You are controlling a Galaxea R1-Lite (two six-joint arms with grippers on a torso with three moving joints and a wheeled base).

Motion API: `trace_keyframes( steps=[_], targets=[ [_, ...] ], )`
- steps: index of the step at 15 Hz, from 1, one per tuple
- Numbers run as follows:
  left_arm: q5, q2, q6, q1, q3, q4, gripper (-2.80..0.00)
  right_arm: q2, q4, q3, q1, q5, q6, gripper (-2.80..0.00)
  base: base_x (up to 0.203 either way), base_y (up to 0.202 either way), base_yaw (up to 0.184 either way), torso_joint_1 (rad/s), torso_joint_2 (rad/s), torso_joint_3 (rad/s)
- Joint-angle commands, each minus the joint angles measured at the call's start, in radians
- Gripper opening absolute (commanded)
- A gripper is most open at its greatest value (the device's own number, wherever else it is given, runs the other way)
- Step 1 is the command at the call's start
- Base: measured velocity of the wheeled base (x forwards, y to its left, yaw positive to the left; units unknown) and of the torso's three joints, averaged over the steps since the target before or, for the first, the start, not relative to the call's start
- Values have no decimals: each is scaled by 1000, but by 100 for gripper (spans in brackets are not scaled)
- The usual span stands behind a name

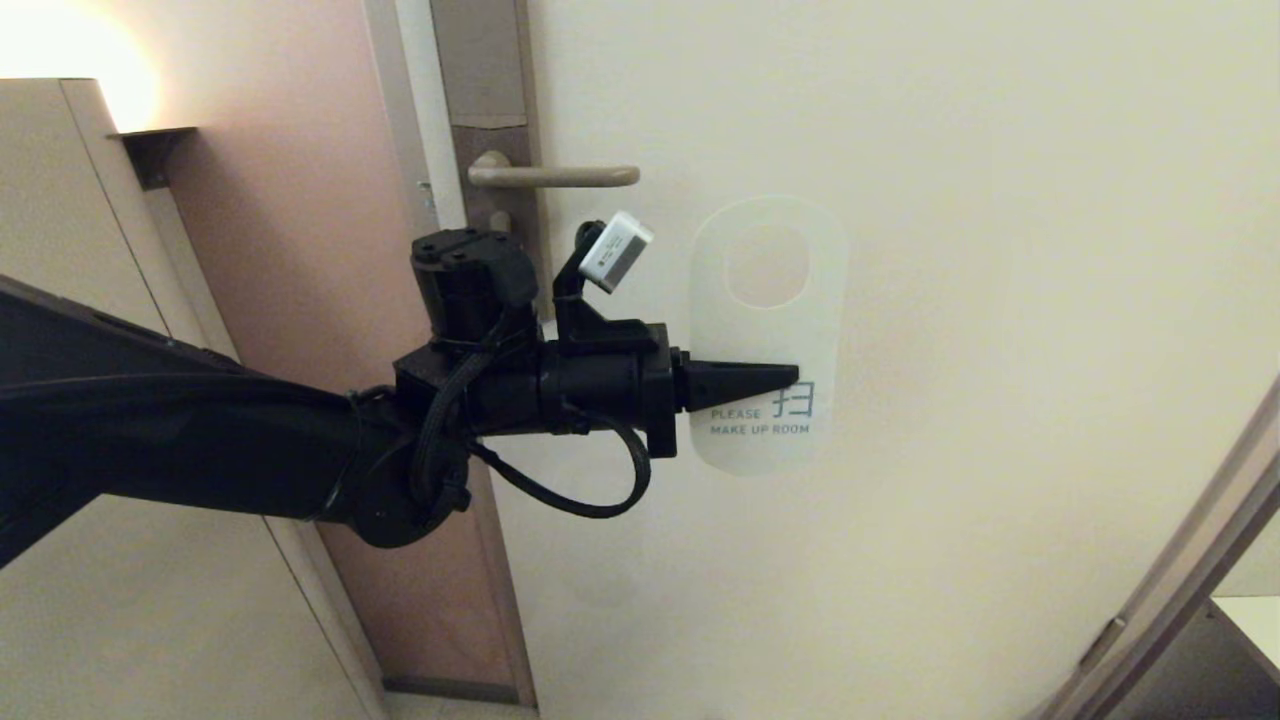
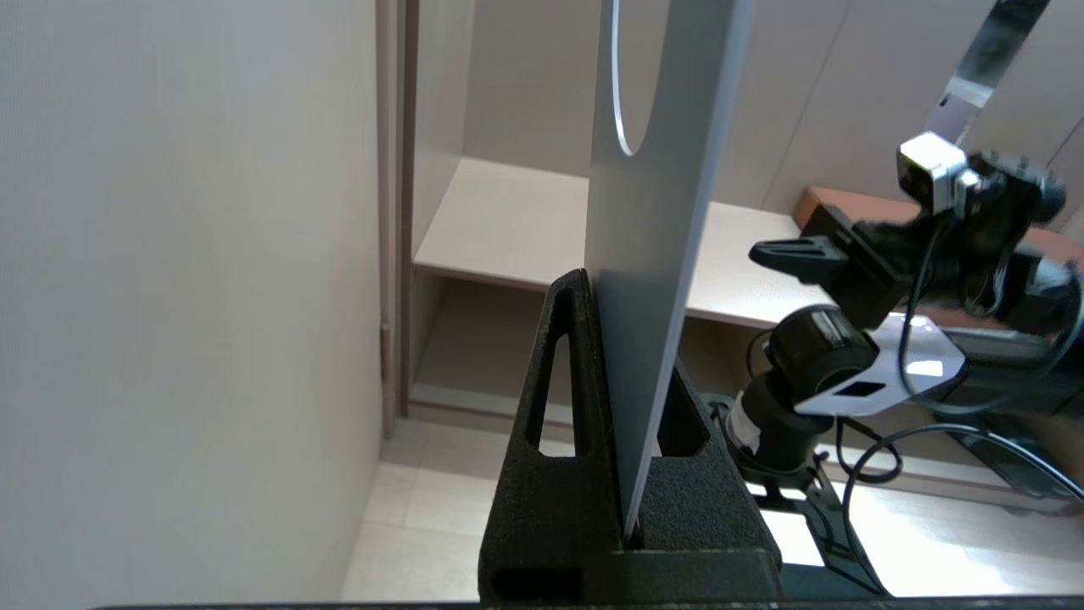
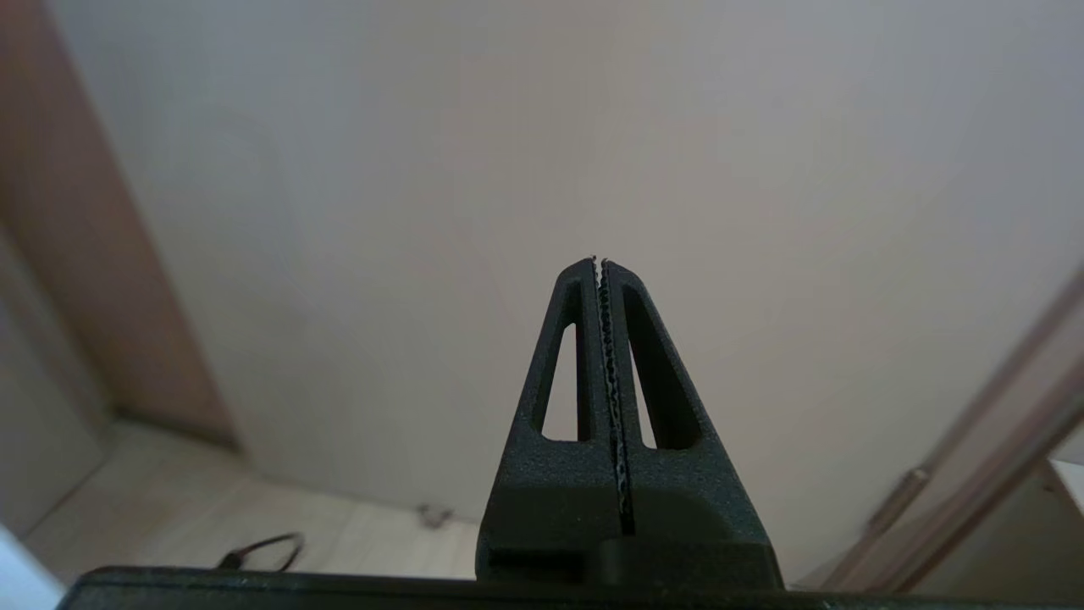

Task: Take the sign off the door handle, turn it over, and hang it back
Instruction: Hand it to the other hand

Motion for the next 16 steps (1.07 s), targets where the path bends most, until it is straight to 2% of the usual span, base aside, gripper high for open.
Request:
trace_keyframes(
  steps=[1,4,8,10,13,16],
  targets=[
    [-8,2,-3,-1,0,-14,-280,134,0,-46,0,12,3,-280,0,0,0,0,0,0],
    [-44,9,-3,-6,-6,-15,-280,368,-2,-138,0,81,14,-280,0,0,0,0,0,0],
    [-47,39,-3,-20,-17,-37,-280,612,-9,-236,3,313,-28,-280,0,0,0,0,0,0],
    [-47,45,-3,-29,-19,-37,-280,712,-64,-268,6,391,-40,-280,0,0,0,0,0,0],
    [-47,66,-3,-31,-51,-37,-280,872,-217,-294,27,441,-44,-280,0,0,0,0,0,0],
    [-47,91,-10,-36,-105,-37,-280,968,-348,-313,118,452,-44,-280,0,0,0,0,0,0]
  ],
)
